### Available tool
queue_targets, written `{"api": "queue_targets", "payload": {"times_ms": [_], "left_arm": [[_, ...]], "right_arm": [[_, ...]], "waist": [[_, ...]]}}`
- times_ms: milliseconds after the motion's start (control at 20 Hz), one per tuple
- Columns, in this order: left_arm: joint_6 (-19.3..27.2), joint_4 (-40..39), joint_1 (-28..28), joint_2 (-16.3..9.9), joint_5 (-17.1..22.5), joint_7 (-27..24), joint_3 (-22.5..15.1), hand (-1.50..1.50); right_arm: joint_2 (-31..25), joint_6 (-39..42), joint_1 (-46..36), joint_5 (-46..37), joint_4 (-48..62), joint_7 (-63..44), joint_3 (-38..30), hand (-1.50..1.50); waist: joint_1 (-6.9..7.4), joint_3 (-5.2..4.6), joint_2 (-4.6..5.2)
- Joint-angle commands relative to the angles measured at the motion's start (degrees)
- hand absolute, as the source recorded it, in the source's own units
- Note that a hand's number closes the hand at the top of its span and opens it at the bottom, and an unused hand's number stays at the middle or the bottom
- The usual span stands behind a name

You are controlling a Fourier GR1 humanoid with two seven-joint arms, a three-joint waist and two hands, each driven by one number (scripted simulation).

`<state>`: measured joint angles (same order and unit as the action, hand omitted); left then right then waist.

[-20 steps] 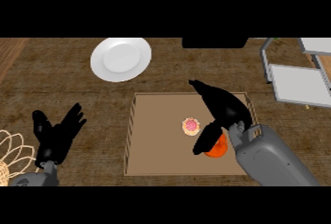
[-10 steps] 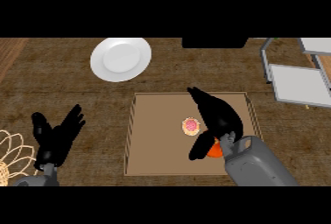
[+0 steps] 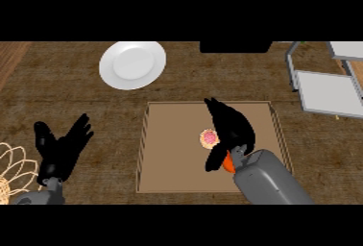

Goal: Pick the cupcake from the tray and place it in the tiered shelf

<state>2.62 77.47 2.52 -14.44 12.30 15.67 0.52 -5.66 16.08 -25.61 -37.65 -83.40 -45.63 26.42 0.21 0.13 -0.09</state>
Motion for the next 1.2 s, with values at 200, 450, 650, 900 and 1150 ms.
{"api": "queue_targets", "payload": {"times_ms": [200, 450, 650, 900, 1150], "left_arm": [[-1.6, -5.1, 2.9, 0.6, -1.5, -1.0, 1.9, 0.0], [-1.4, -3.3, 3.2, 1.2, -2.3, 0.7, 2.8, 0.0], [-3.2, 1.6, -1.7, 1.5, -2.7, 1.2, 2.2, 0.0], [-0.7, -1.2, 1.3, 3.9, -4.1, 0.3, 0.5, 0.0], [-3.4, -1.3, 0.9, 2.1, -2.8, 1.1, 3.3, 0.0]], "right_arm": [[5.4, -7.4, -0.7, -7.4, 9.4, 5.7, 0.2, -1.5], [4.2, -6.2, -1.9, -7.5, 14.0, 13.7, -5.5, -1.5], [5.3, -6.6, -1.1, -9.3, 15.2, 16.4, -6.6, -1.5], [3.1, 3.8, -5.2, -9.8, 21.9, 19.6, 3.5, 1.5], [5.6, -3.5, -2.6, -7.0, 20.4, 24.4, -0.8, 1.5]], "waist": [[0.02, -0.13, 0.18], [-0.03, -0.13, 0.16], [0.04, -0.12, 0.08], [0.91, -0.18, 0.43], [0.03, -0.13, 0.12]]}}
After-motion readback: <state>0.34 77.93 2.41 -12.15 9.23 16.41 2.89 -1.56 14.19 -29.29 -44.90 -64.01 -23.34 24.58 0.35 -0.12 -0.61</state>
